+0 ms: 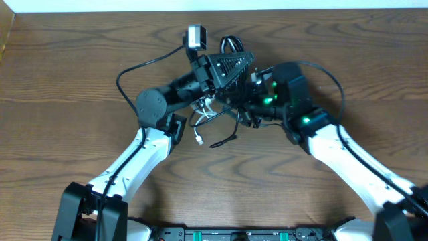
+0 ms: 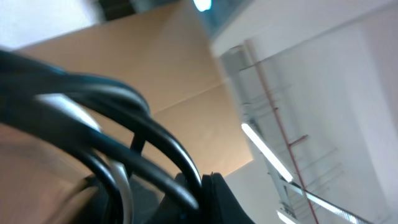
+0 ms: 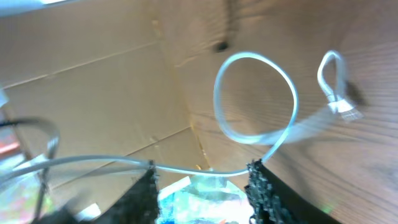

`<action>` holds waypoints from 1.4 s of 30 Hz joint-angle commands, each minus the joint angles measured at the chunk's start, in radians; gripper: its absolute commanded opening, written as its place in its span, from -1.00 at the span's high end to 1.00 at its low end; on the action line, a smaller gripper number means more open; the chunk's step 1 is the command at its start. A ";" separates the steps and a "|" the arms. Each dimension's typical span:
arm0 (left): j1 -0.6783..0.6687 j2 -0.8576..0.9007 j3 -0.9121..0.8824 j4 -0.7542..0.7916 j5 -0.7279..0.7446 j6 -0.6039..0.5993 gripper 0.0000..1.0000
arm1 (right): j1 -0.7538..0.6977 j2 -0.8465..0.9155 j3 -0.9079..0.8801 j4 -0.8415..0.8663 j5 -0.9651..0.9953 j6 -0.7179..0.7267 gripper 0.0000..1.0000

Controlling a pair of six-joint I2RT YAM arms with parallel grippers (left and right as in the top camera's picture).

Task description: Untangle cables

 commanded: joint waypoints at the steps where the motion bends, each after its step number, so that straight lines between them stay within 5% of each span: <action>1: -0.003 -0.013 0.011 0.091 -0.072 -0.067 0.85 | 0.002 0.054 0.003 -0.002 0.039 -0.037 0.27; 5: -0.002 -0.013 0.011 0.119 -0.063 -0.068 0.85 | -0.016 0.074 0.003 -0.080 0.145 -0.149 0.62; 9: -0.002 -0.013 0.011 0.119 -0.003 -0.058 0.85 | -0.053 0.066 0.003 -0.219 0.334 -0.254 0.67; 19: -0.002 -0.013 0.011 0.111 0.572 0.415 0.85 | -0.266 -0.093 0.003 -0.401 0.362 -0.676 0.51; 27: -0.003 -0.013 0.011 0.108 0.616 0.504 0.85 | -0.388 -0.355 0.003 -0.548 0.210 -0.970 0.18; 34: -0.054 -0.013 0.011 -0.024 0.514 0.514 0.85 | -0.393 -0.509 0.003 -0.576 0.162 -1.019 -0.05; 37: -0.108 -0.013 0.011 -0.077 0.558 0.643 0.85 | -0.393 -0.523 0.003 -0.572 0.048 -1.015 -0.12; 42: -0.181 -0.013 0.011 -0.111 0.693 0.814 0.85 | -0.397 -0.505 0.003 -0.568 0.032 -0.759 -0.47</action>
